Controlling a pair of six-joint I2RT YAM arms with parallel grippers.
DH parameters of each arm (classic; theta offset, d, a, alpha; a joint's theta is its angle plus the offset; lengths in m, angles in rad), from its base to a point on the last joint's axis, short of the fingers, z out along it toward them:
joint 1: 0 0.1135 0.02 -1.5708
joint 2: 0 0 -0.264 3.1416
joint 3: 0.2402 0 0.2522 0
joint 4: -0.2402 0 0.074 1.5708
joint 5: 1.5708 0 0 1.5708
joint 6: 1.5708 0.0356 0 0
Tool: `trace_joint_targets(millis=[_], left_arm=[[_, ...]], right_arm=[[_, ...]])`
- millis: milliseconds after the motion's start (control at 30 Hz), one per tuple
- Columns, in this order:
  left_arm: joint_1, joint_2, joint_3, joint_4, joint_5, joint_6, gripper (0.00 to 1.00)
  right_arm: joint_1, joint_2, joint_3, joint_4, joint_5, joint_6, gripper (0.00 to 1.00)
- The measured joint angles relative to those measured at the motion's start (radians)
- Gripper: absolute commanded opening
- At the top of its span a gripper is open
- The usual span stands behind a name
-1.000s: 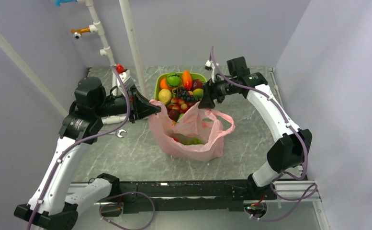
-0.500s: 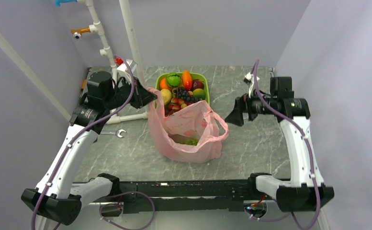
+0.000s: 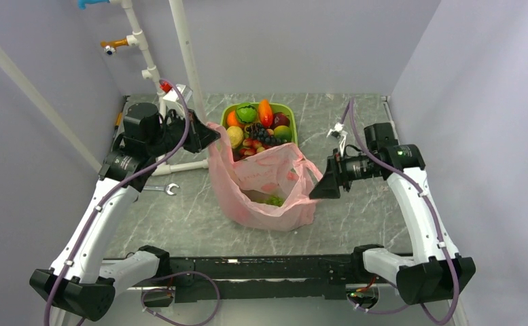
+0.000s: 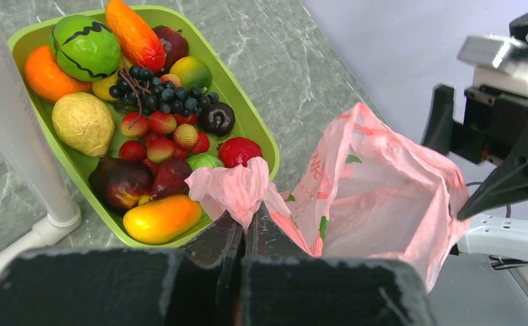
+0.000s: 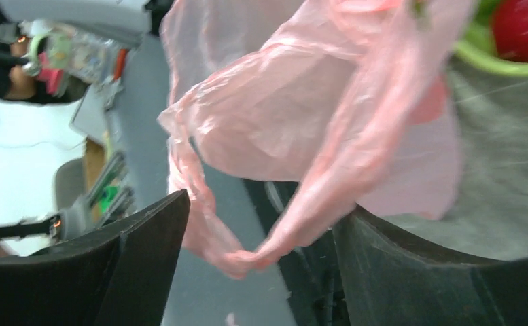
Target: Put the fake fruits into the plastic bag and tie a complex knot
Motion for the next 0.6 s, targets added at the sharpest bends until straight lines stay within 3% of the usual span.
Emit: trace_joint_targets(millis=[67,100,200,333,433,600], left_arm=[[0.0,0.0,0.0,0.0,-0.007,0.0,0.0],[0.0,0.0,0.0,0.0,-0.01,0.001,0.0],[0.003,-0.003,0.006,-0.012,-0.02,0.02,0.0],[0.031,-0.01,0.087,-0.091,0.037,0.138,0.0],[0.051,-0.022,0.226,-0.188,0.117,0.309,0.0],[0.061,-0.109,0.375,-0.331,0.169,0.564,0.0]], right_arm=[[0.046,-0.021,-0.03,-0.003,-0.021,0.014,0.13],[0.061,-0.028,-0.032,-0.007,-0.033,0.021,0.0],[0.05,-0.01,0.043,-0.055,-0.039,0.013,0.0],[-0.064,0.098,0.381,-0.143,-0.035,-0.048,0.0],[-0.13,0.138,0.593,-0.156,-0.013,-0.075,0.0],[-0.132,0.057,0.62,-0.147,0.062,-0.072,0.0]])
